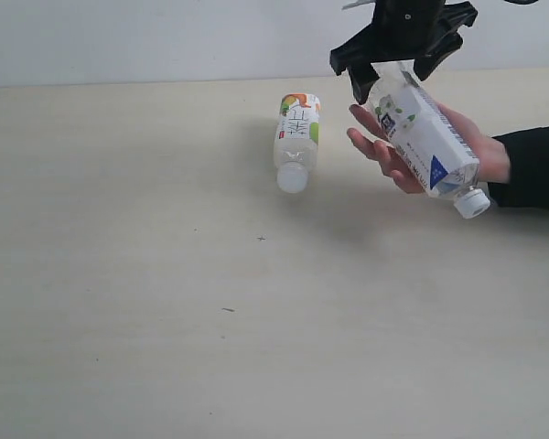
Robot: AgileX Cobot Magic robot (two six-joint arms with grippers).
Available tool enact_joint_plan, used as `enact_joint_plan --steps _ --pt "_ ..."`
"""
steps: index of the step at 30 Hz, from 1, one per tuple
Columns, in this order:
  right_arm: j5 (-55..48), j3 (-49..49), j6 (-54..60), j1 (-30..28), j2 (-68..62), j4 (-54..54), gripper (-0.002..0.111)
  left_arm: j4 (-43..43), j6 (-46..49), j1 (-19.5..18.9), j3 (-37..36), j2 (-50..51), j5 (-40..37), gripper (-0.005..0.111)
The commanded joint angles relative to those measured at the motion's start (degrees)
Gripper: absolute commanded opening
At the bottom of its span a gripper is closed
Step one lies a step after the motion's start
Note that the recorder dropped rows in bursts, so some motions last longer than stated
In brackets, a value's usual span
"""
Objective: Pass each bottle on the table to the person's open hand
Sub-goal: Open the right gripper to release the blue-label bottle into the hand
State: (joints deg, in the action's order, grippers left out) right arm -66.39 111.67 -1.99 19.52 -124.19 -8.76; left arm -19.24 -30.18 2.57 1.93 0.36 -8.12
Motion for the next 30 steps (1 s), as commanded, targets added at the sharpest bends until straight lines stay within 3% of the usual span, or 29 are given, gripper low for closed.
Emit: enact_joint_plan --steps 1,7,11,14,15,22,30 --pt "0.51 0.50 0.94 -0.17 2.28 -0.73 0.080 -0.03 -0.04 0.41 0.06 -0.36 0.08 0.010" --pt "-1.54 0.50 1.18 -0.17 8.60 -0.50 0.076 -0.03 -0.04 0.41 0.06 -0.36 0.08 0.010" --pt "-3.57 -0.01 1.99 -0.17 16.55 1.49 0.040 -0.03 -0.04 0.41 0.06 -0.36 0.08 0.010" --pt "1.27 -9.44 1.99 -0.17 26.70 2.29 0.004 -0.03 -0.04 0.41 0.06 -0.36 0.08 0.010" --pt "4.88 -14.98 2.95 -0.17 31.91 2.67 0.000 -0.03 -0.04 0.41 0.06 -0.36 0.08 0.010" --pt "37.94 -58.82 17.45 -0.17 68.84 15.08 0.000 -0.03 -0.04 0.41 0.06 -0.36 0.08 0.010" --pt "42.47 -83.67 23.14 -0.17 94.87 14.16 0.000 -0.03 -0.04 0.41 0.06 -0.36 0.08 0.010"
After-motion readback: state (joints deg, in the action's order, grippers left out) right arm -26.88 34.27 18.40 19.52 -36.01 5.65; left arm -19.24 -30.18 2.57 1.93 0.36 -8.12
